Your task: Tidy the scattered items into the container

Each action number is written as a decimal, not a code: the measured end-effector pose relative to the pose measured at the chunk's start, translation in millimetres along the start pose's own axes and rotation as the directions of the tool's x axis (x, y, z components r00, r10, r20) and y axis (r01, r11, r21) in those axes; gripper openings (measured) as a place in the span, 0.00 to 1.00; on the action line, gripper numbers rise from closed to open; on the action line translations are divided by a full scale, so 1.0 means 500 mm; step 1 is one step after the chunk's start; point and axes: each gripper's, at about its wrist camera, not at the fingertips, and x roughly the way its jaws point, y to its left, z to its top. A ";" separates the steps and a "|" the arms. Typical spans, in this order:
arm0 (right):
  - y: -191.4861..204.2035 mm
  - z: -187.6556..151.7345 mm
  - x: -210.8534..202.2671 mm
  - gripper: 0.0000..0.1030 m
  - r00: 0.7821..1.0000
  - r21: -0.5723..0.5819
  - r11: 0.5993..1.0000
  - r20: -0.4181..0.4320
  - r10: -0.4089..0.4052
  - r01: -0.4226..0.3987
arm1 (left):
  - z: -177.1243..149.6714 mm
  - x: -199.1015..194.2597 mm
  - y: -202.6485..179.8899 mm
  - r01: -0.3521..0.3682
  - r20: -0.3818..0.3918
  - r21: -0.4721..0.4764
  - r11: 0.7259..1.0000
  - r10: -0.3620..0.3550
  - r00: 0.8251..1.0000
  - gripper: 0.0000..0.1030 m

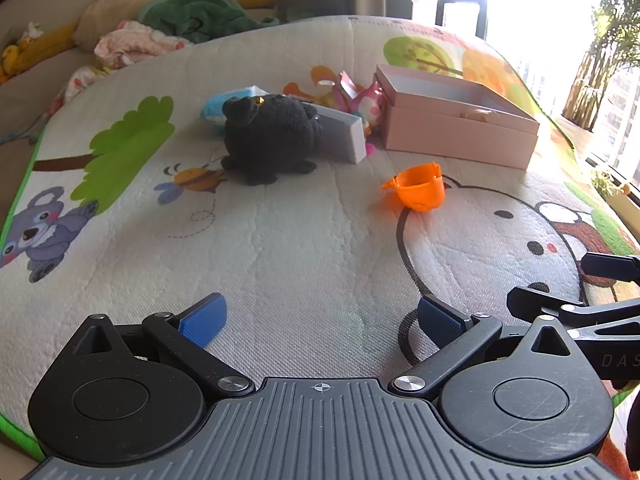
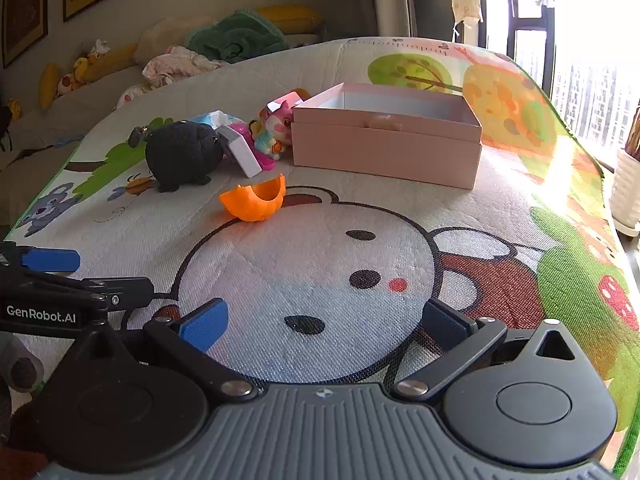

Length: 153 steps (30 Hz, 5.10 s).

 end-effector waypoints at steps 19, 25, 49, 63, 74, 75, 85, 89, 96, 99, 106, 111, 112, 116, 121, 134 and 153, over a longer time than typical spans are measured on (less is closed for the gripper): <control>0.000 0.000 0.001 1.00 1.000 0.002 1.000 -0.001 0.001 -0.001 | 0.001 0.000 -0.001 -0.001 -0.002 0.001 1.000 0.001 1.000 1.00; -0.005 -0.003 -0.002 1.00 1.000 0.005 1.000 0.007 -0.003 0.003 | -0.004 -0.003 0.000 -0.011 0.000 0.007 1.000 0.011 1.000 1.00; 0.000 0.000 0.002 1.00 1.000 -0.004 1.000 -0.015 -0.009 0.009 | 0.001 -0.006 0.003 -0.016 -0.006 0.023 1.000 0.016 1.000 1.00; 0.055 0.113 0.059 1.00 0.994 -0.190 0.977 0.012 0.105 -0.101 | 0.117 0.019 0.096 -0.042 0.097 -0.010 0.999 0.043 0.994 1.00; 0.100 0.175 0.197 0.76 0.985 -0.217 0.963 -0.086 0.147 -0.162 | 0.145 0.058 0.143 -0.021 0.090 -0.005 1.000 0.022 0.996 1.00; 0.098 0.176 0.204 0.75 0.984 -0.212 0.963 -0.095 0.148 -0.165 | 0.146 0.062 0.144 -0.021 0.089 -0.001 1.000 0.021 0.996 1.00; 0.067 0.168 0.179 0.54 0.977 -0.187 0.962 -0.110 0.183 -0.201 | 0.166 0.095 0.110 -0.020 0.087 0.056 0.998 0.015 0.996 1.00; 0.027 0.155 0.153 0.54 0.980 -0.144 0.973 -0.108 0.165 -0.179 | 0.169 0.098 0.089 0.000 0.093 0.080 0.997 -0.007 0.996 1.00; -0.057 0.127 0.100 0.54 0.991 -0.057 0.994 -0.103 0.088 -0.094 | 0.185 0.146 0.061 -0.098 0.127 0.202 0.974 0.074 0.989 1.00; -0.068 0.114 0.076 0.54 0.992 -0.053 0.995 -0.096 0.077 -0.082 | 0.197 0.178 0.055 -0.133 0.137 0.255 0.958 0.100 0.986 1.00; -0.068 0.096 0.049 0.54 0.994 -0.065 0.994 -0.081 0.077 -0.082 | 0.209 0.201 0.045 -0.102 0.146 0.279 0.955 0.063 0.987 1.00; -0.057 0.096 0.036 0.54 0.993 -0.085 0.992 -0.070 0.090 -0.096 | 0.208 0.190 0.044 -0.085 0.139 0.291 0.953 0.046 0.989 0.78; -0.056 0.097 0.033 0.54 0.993 -0.087 0.991 -0.067 0.092 -0.098 | 0.207 0.183 0.044 -0.080 0.138 0.295 0.952 0.040 0.990 0.78; -0.055 0.098 0.013 0.54 0.994 -0.106 0.989 -0.054 0.095 -0.100 | 0.189 0.138 0.039 -0.059 0.142 0.320 0.946 0.014 0.990 0.78; -0.057 0.094 -0.016 0.54 0.996 -0.124 0.988 -0.038 0.085 -0.089 | 0.149 0.042 0.009 0.000 0.172 0.379 0.925 -0.070 0.983 0.78; -0.067 0.120 -0.124 0.54 0.992 -0.170 0.982 0.082 0.094 -0.079 | 0.142 -0.108 -0.092 0.056 0.281 0.477 0.877 -0.213 0.936 0.78; -0.202 0.382 0.006 0.54 0.980 -0.051 0.997 0.186 0.068 -0.060 | 0.379 0.124 -0.186 0.161 0.265 0.429 0.889 -0.294 0.918 0.78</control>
